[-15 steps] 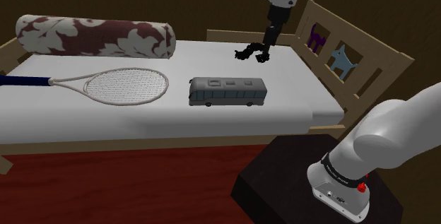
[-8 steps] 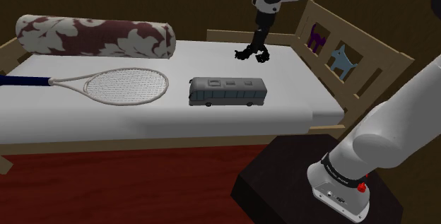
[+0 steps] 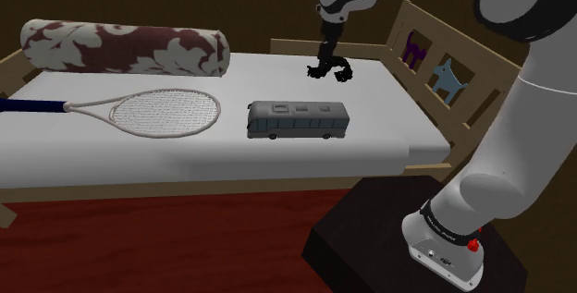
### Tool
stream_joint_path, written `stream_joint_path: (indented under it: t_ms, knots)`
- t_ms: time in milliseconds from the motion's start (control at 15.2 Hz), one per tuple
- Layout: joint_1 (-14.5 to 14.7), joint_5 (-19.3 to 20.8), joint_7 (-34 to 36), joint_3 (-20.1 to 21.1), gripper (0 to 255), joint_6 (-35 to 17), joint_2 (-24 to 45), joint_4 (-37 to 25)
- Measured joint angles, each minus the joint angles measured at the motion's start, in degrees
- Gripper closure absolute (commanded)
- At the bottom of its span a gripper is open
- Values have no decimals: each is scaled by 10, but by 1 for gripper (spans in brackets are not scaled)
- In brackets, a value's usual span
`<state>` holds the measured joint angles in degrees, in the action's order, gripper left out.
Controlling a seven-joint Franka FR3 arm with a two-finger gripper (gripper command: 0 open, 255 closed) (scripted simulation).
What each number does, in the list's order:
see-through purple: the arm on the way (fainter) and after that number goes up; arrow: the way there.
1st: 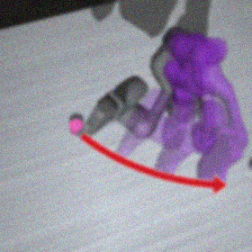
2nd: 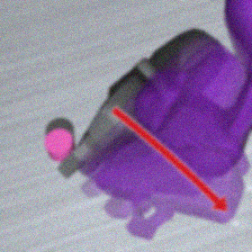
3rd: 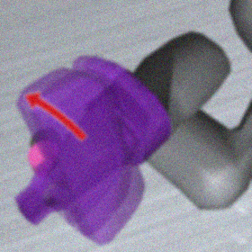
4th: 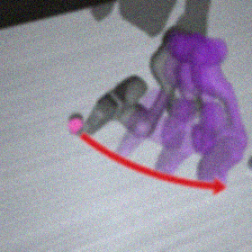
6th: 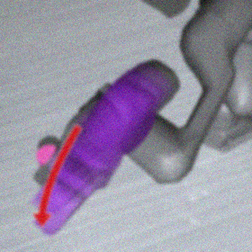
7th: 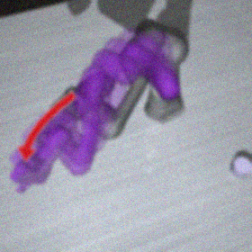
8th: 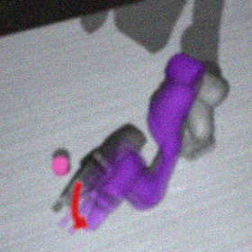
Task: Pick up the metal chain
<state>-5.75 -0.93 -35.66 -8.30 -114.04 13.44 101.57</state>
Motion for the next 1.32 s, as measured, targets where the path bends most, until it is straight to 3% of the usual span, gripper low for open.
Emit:
stream_joint_path:
  t_ms: [132,660,858,1188,1254,1320]
  knots:
    - [-7,-4,-15,-1,0,-3,41,-39]
    - [-37,-19,-57,5,0,40,243,-289]
    - [-40,-21,-60,6,0,33,268,-308]
    - [-41,-22,-61,7,0,3,281,-291]
    - [-41,-22,-61,7,255,1,282,-290]
    - [-40,-22,-61,7,255,0,282,-289]
